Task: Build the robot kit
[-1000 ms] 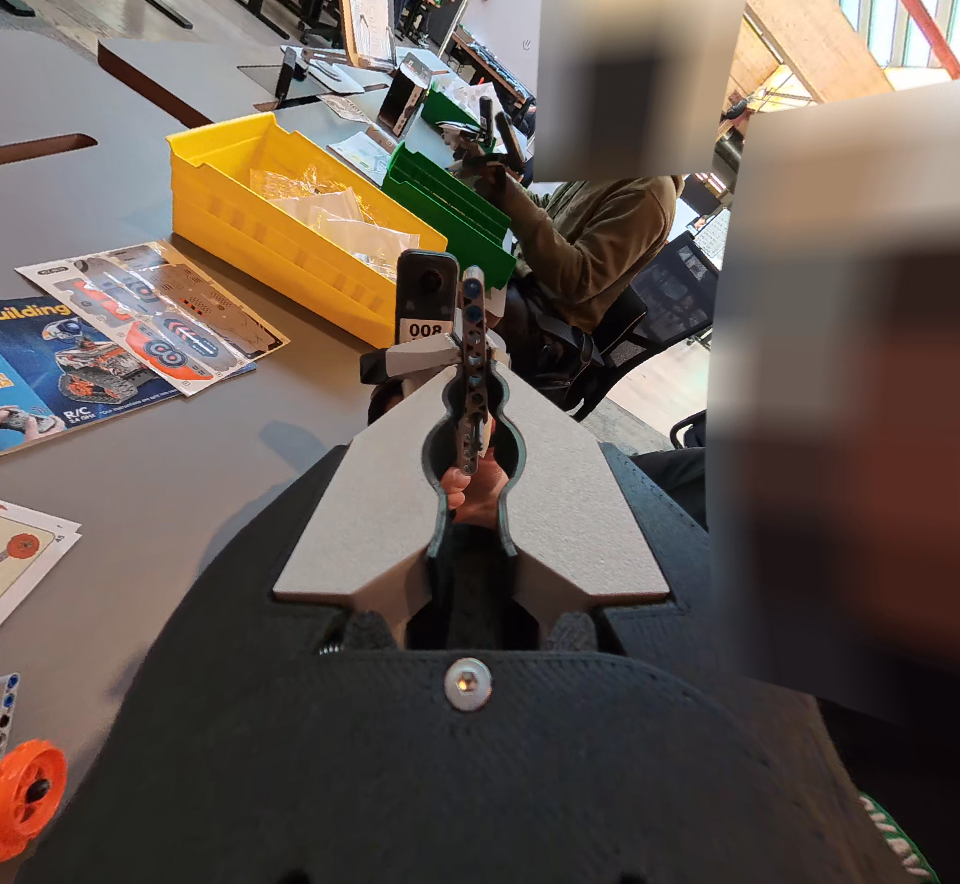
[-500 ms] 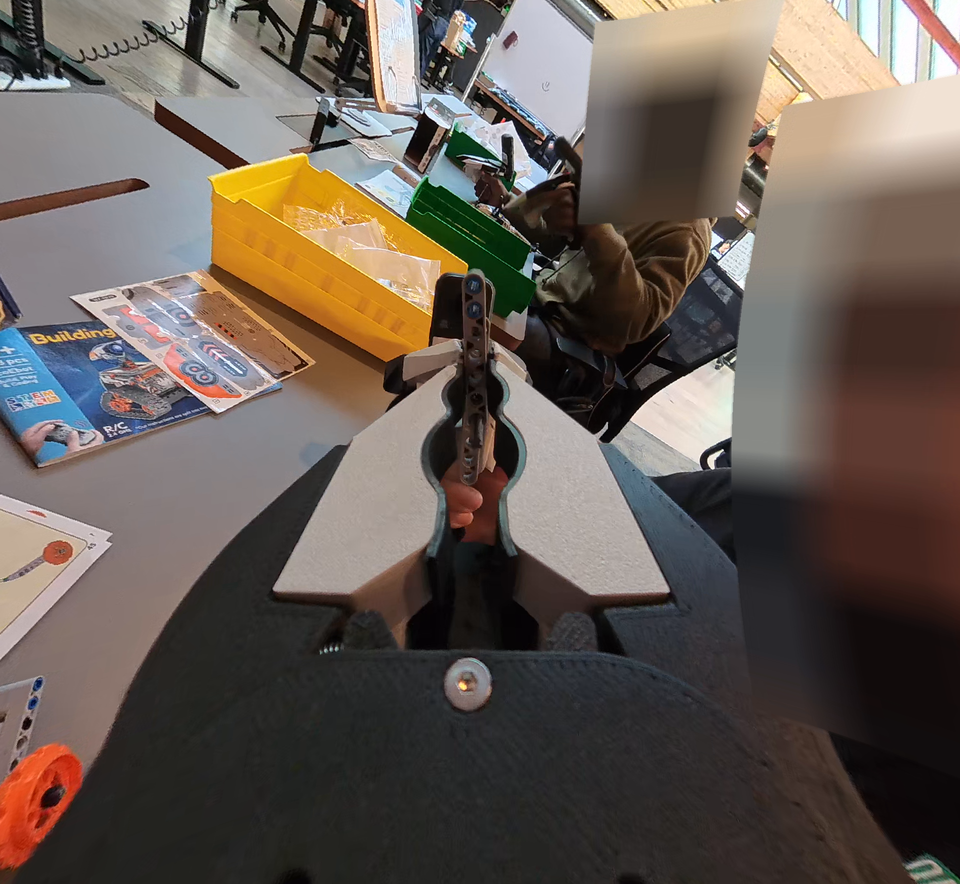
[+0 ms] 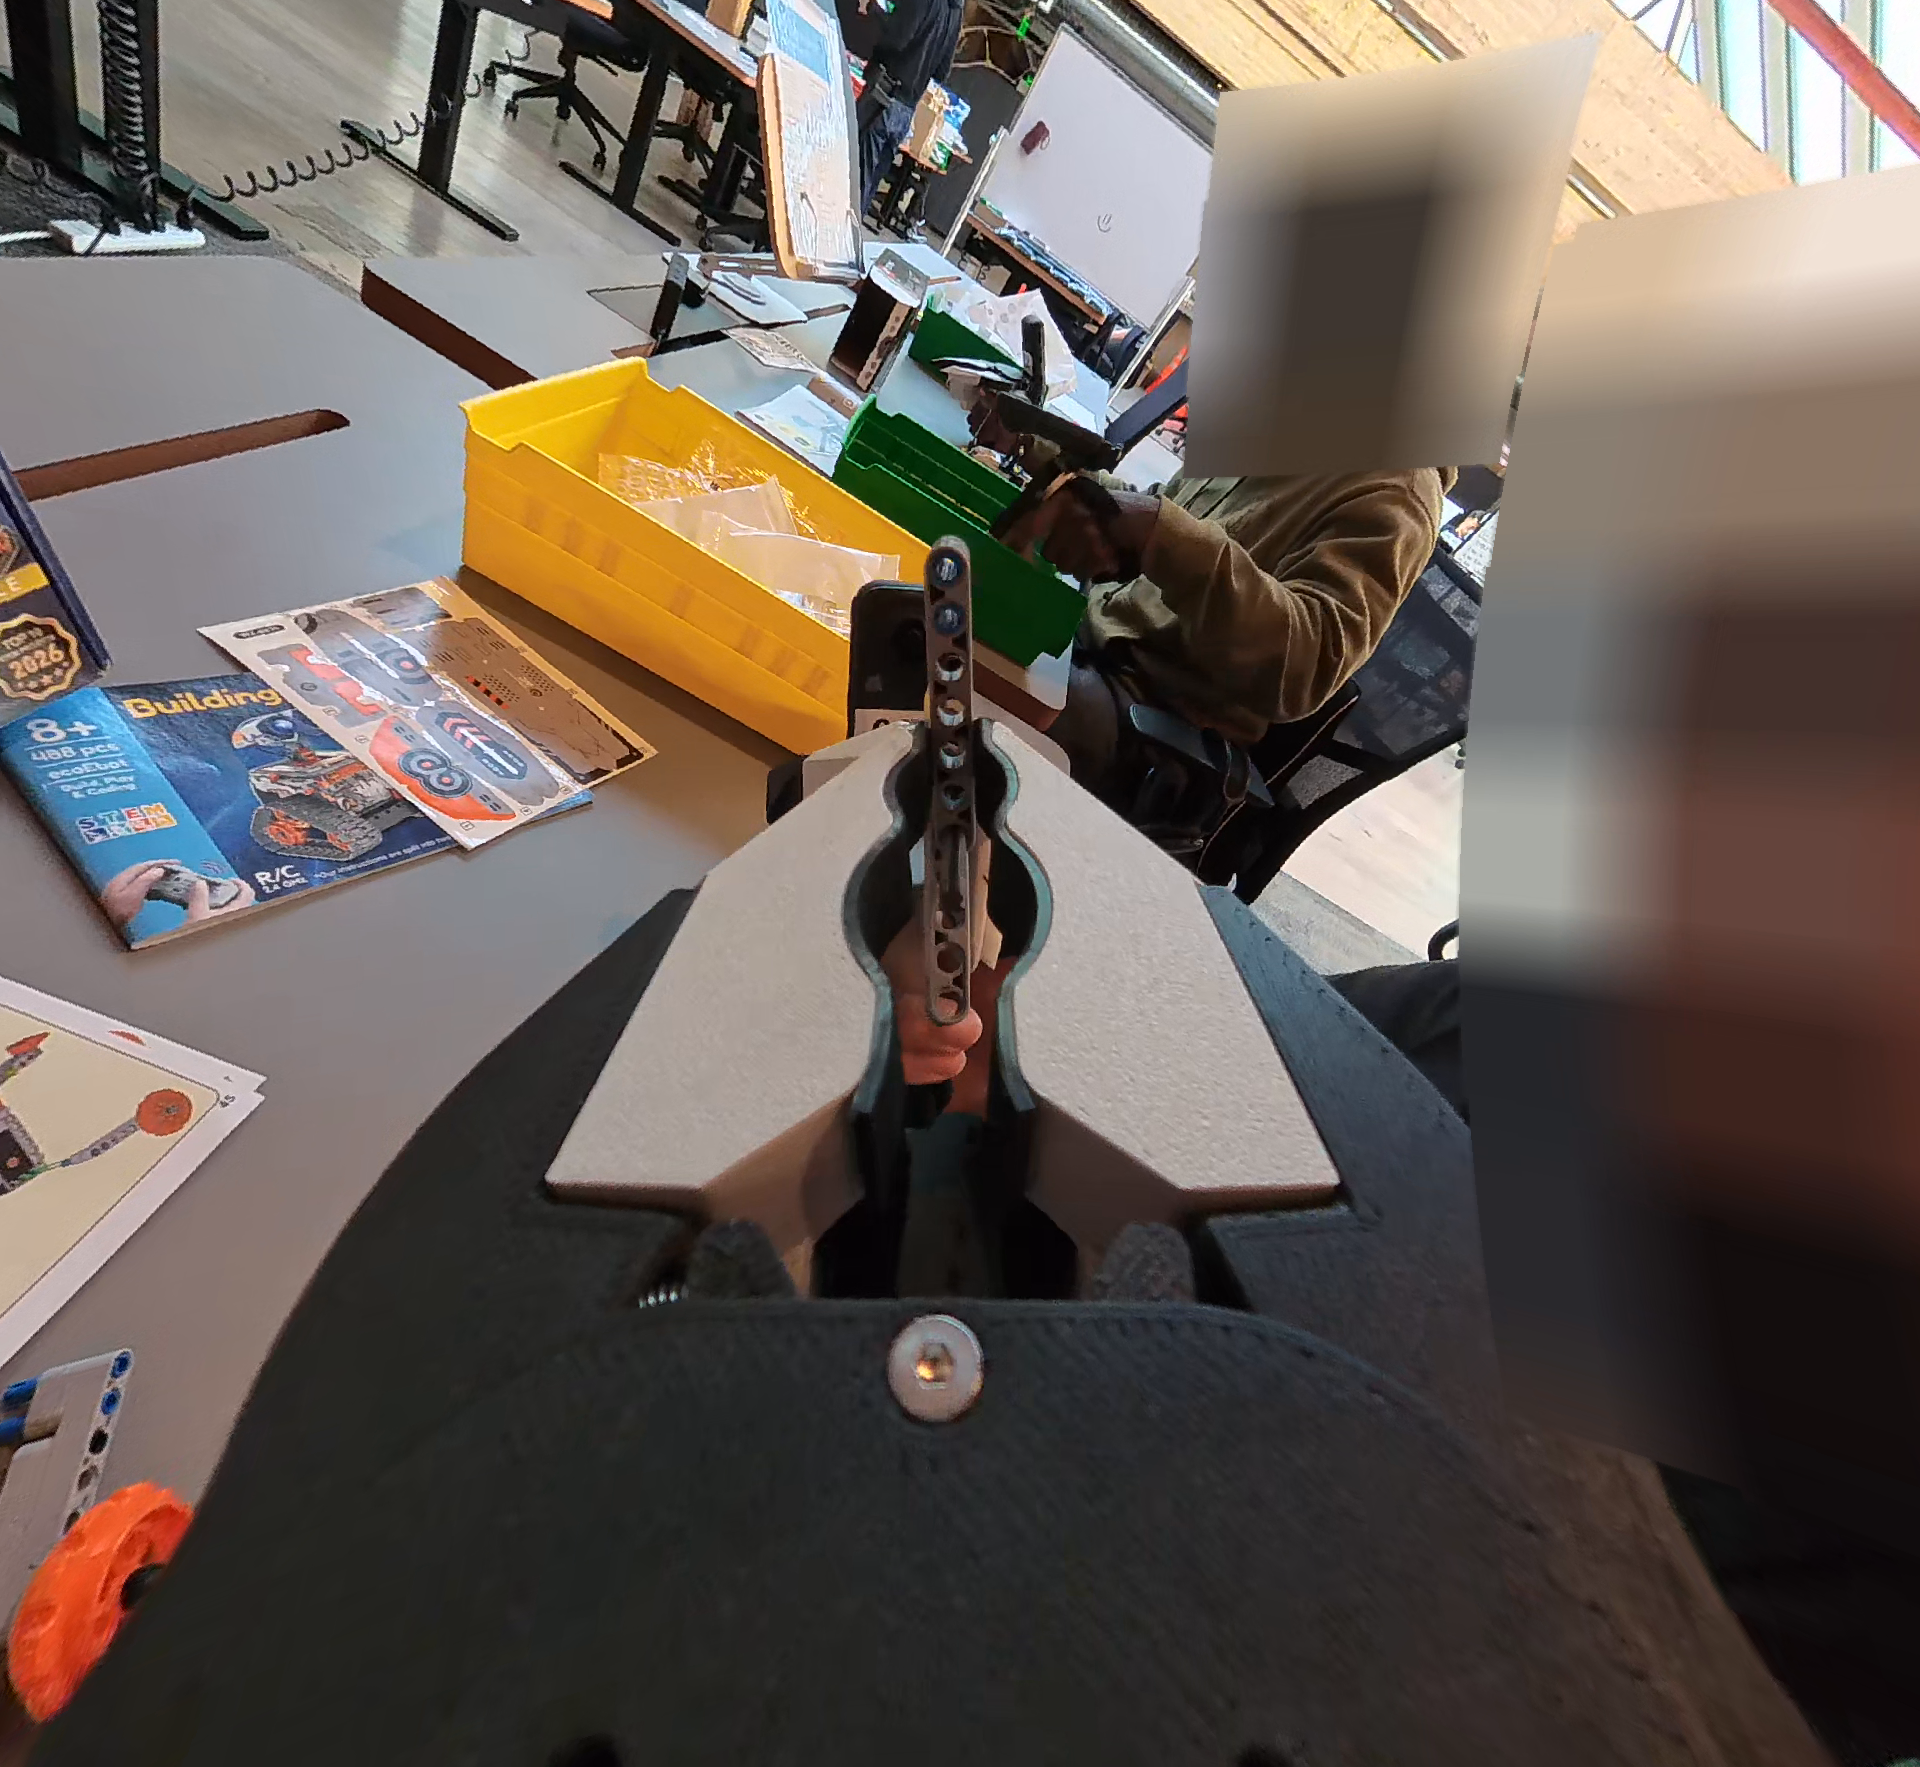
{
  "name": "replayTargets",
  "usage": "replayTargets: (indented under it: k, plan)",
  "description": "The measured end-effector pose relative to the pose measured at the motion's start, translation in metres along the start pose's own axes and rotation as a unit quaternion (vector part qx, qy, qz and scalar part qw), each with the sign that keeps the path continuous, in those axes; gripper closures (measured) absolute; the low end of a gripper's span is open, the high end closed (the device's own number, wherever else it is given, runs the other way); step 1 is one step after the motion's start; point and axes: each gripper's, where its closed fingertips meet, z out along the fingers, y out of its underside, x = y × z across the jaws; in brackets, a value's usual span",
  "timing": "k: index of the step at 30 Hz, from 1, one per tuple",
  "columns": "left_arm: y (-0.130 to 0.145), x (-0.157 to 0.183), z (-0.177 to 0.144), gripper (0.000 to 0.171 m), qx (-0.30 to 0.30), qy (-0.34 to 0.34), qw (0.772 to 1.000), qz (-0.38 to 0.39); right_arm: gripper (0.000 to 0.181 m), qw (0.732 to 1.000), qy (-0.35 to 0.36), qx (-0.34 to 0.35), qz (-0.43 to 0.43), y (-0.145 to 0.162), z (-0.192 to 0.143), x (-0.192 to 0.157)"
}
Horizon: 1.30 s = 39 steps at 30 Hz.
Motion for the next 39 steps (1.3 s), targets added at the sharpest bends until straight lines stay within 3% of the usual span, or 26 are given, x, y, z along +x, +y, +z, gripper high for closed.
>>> replayTargets:
  k: [9, 17, 25, 31, 39]
  plan:
    - [0.004, 0.0, -0.001, 0.166, -0.013, 0.013, 1.0, -0.01, 0.175, 0.992, -0.055, -0.007, 0.115, 0.004, 0.0, 0.001]
    - [0.007, 0.002, -0.003, 0.166, -0.037, 0.021, 0.999, -0.013, 0.176, 0.996, -0.047, -0.047, 0.066, 0.007, 0.002, -0.001]
    - [0.005, -0.009, -0.001, 0.166, -0.014, -0.05, 0.998, 0.022, 0.176, 0.999, 0.025, -0.022, -0.021, 0.004, -0.001, 0.008]
    - [0.007, -0.019, -0.001, 0.166, -0.005, -0.097, 0.993, 0.068, 0.175, 0.997, 0.057, -0.03, -0.028, 0.006, -0.003, 0.015]
    - [0.007, -0.009, -0.001, 0.166, -0.018, -0.076, 0.993, 0.085, 0.175, 0.999, 0.027, -0.029, -0.015, 0.007, 0.0, 0.006]
